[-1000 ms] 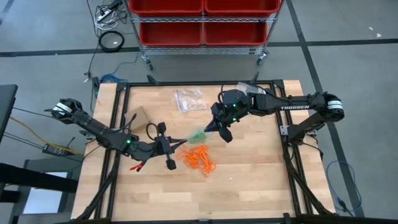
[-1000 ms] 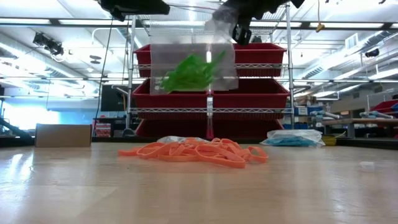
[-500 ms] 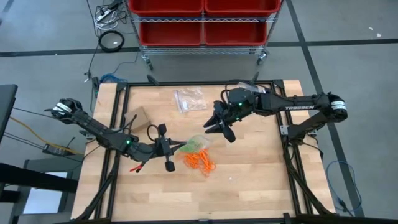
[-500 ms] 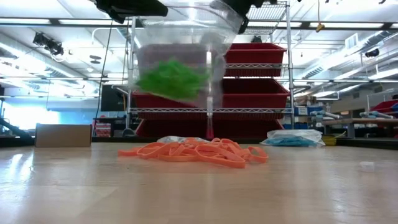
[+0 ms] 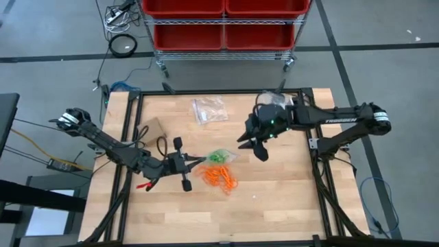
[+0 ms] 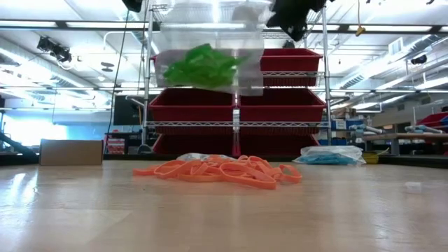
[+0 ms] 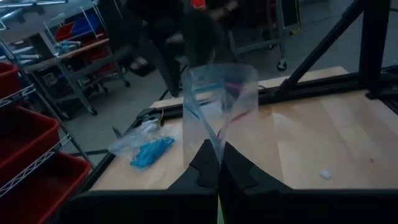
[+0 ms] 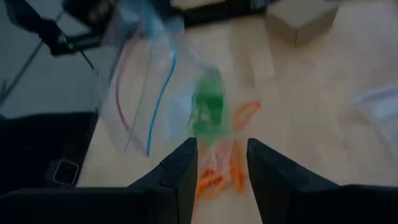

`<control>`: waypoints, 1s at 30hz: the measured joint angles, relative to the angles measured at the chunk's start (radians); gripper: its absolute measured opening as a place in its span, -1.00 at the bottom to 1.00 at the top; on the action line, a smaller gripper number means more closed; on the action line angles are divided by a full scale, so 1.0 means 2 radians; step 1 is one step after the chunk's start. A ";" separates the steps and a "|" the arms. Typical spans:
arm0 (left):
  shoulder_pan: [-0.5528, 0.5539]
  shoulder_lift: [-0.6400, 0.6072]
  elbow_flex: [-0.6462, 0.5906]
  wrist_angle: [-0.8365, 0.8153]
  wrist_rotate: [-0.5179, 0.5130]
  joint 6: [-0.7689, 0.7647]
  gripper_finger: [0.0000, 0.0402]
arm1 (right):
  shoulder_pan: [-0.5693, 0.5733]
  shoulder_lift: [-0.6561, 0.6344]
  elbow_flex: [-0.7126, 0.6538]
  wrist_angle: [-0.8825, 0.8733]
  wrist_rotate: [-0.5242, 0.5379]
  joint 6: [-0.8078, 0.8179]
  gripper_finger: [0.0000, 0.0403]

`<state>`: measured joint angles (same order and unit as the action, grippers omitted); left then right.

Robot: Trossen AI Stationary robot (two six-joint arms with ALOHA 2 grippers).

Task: Sort rubber bands
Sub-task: Close the transparent zip bag

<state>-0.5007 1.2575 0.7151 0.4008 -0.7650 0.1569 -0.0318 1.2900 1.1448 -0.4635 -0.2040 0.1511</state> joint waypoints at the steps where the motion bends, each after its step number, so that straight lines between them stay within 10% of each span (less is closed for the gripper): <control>1: 0.000 0.000 0.000 -0.002 0.000 -0.001 -1.00 | 0.003 -0.001 -0.008 0.008 0.001 0.001 -0.36; 30: -0.003 -0.003 0.000 0.000 -0.001 -0.004 -1.00 | 0.037 -0.008 -0.088 0.136 0.030 0.015 -0.46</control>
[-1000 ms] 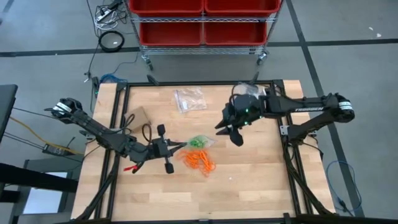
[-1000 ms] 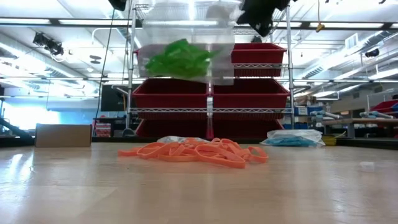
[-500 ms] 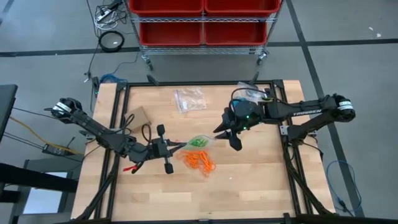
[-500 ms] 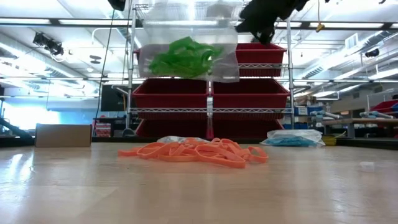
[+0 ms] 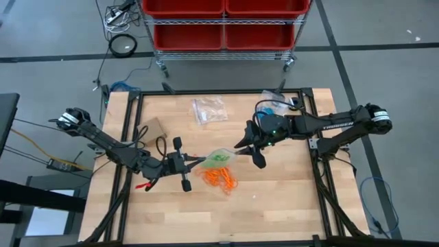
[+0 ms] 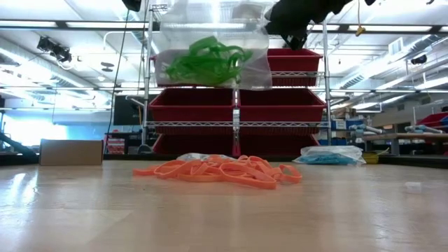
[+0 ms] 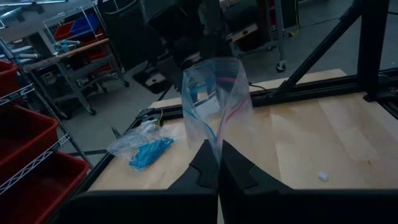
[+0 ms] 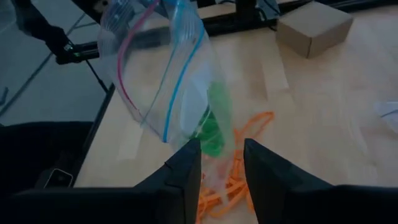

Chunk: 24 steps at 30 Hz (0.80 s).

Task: Sort rubber bands
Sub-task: Close the transparent zip bag

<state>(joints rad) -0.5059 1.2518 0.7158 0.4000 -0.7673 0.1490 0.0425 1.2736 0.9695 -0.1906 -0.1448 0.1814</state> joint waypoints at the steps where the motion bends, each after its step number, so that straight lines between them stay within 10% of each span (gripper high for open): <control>1: 0.000 0.000 0.000 0.000 0.000 0.000 -1.00 | 0.001 0.000 0.000 0.003 0.000 0.000 -0.47; 24: 0.001 0.000 0.000 0.000 0.000 0.000 -1.00 | 0.016 0.000 0.000 -0.037 -0.003 0.004 -0.48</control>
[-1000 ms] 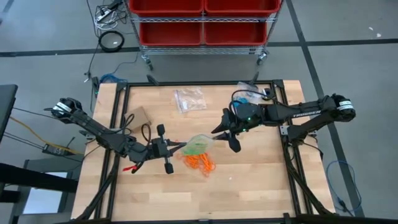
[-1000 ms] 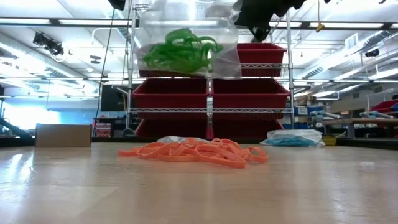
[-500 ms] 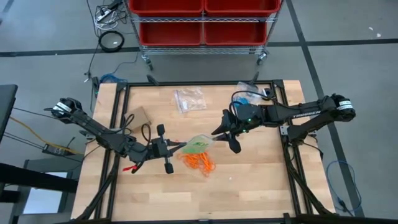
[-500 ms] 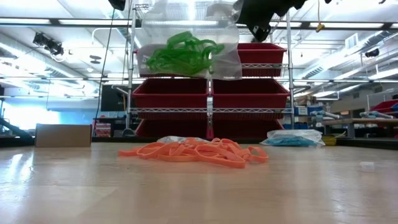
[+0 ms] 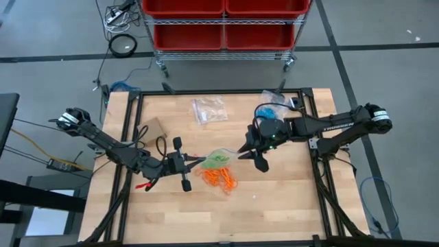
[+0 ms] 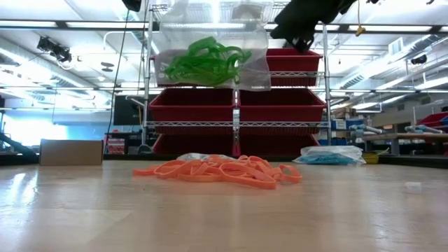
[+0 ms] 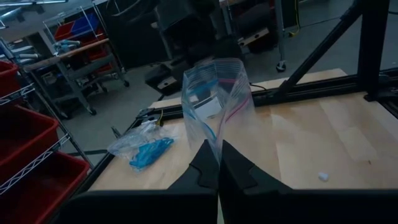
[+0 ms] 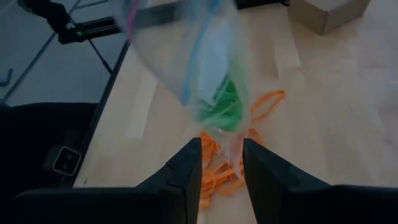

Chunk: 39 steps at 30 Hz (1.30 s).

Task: Sort rubber bands
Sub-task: Close the transparent zip bag

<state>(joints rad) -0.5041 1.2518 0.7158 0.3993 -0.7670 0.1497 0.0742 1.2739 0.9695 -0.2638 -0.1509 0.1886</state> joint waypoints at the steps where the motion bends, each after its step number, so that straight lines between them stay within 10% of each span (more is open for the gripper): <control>1: 0.000 0.000 0.000 0.000 0.000 0.000 -1.00 | 0.002 0.000 0.000 0.000 0.000 0.000 -0.48; 39: 0.000 0.000 0.000 0.004 0.000 0.001 -1.00 | 0.018 0.000 0.000 0.085 -0.005 -0.014 -0.60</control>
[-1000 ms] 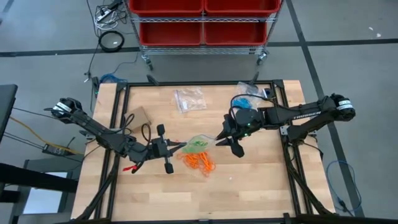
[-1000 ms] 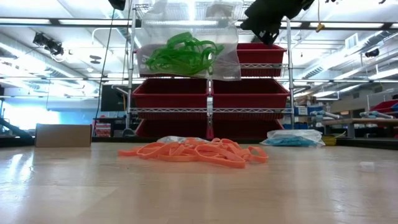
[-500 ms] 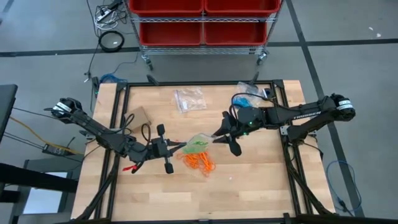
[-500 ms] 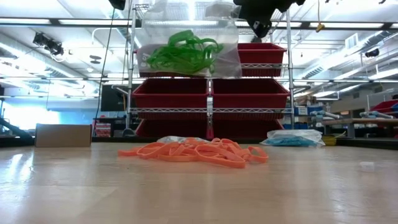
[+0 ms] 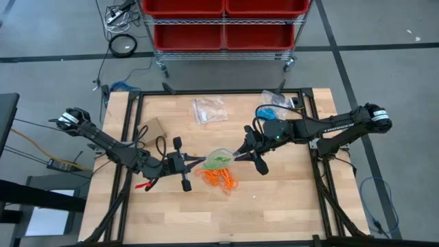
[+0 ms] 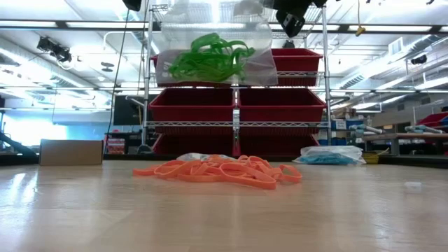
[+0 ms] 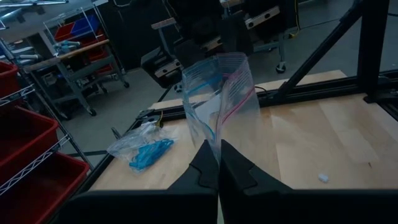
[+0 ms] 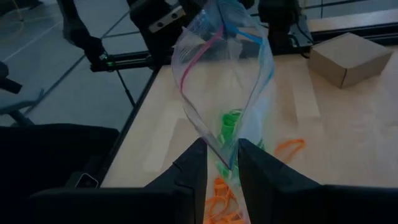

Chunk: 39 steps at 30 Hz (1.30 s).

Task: Sort rubber bands
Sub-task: Close the transparent zip bag

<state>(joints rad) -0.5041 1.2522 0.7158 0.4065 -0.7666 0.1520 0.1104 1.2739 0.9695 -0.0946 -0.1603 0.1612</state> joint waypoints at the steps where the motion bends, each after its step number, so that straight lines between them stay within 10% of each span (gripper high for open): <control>1: 0.000 0.000 0.000 0.000 0.000 0.000 -1.00 | 0.000 0.000 0.000 0.001 0.000 0.000 -0.61; 39: -0.019 -0.033 0.000 -0.065 -0.004 -0.031 -1.00 | 0.001 0.000 0.000 -0.004 0.024 -0.011 -1.00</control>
<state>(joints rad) -0.5430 1.1859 0.7158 0.2771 -0.7751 0.0903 0.1116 1.2743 0.9703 -0.1020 -0.1120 0.1383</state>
